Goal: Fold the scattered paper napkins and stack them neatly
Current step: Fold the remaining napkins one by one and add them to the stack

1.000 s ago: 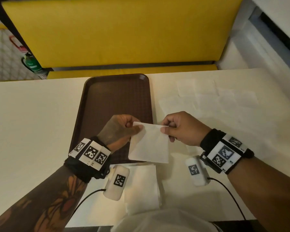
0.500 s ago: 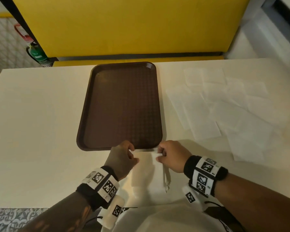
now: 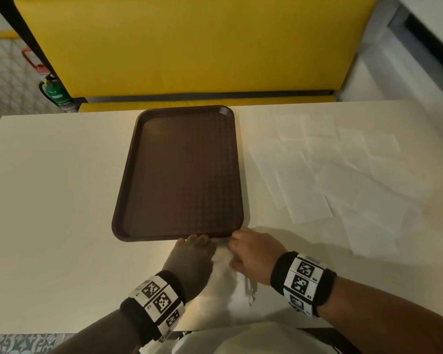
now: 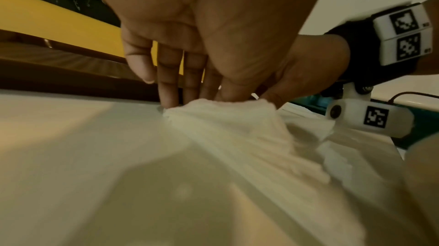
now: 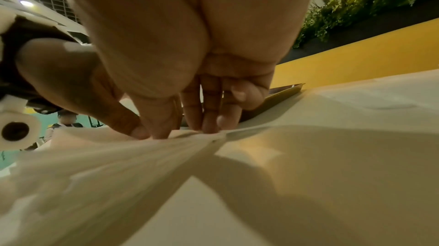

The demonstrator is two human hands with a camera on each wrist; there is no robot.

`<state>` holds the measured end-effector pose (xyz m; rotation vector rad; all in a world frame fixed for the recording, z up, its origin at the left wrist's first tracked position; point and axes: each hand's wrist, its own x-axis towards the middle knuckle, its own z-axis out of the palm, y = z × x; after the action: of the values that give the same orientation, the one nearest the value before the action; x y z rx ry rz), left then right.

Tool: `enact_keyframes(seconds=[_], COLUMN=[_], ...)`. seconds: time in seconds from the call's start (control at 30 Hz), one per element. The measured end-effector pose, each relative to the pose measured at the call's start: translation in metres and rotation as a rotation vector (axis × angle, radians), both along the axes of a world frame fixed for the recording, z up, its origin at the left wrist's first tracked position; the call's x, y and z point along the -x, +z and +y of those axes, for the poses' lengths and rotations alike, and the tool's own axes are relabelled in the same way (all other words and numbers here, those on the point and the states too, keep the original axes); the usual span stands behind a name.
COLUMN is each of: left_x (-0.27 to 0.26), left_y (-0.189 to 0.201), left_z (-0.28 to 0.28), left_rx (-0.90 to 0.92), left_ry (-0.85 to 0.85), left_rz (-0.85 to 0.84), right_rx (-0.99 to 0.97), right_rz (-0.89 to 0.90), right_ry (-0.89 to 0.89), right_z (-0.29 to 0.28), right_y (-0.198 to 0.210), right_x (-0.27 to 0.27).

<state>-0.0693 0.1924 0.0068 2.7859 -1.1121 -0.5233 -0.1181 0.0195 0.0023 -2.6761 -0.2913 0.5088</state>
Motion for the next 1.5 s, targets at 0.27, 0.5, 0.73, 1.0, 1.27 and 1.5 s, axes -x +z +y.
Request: enact_keyframes(seconds=[0.27,0.5,0.73,1.0,1.27,1.5], left_x=[-0.017,-0.062,-0.084,-0.087,-0.105,-0.111], left_y=[0.018,0.027,0.025,0.032,0.039,0.052], left_z=[-0.018,-0.068,-0.102,-0.143,-0.136,-0.118], left_rx=[0.172,0.304,0.359,0.548,0.877,1.003], left_ry=[0.021,0.138,0.143,0.560,0.641,0.597], left_rz=[0.030,0.193,0.237,0.970,1.099,1.043], right_rx=[0.055,0.391,0.365,0.090,-0.210,-0.406], right_rz=[-0.068,0.200,0.214,-0.119,-0.364,-0.430], right_ry=[-0.458,-0.635,-0.687,-0.634,-0.311,-0.809], right_z=[-0.049,-0.094,-0.109,-0.092,-0.065,-0.117], right_y=[0.008,0.008,0.022,0.074,0.072,0.078], right_x=[-0.020,-0.037,-0.045,-0.047,-0.037,-0.044])
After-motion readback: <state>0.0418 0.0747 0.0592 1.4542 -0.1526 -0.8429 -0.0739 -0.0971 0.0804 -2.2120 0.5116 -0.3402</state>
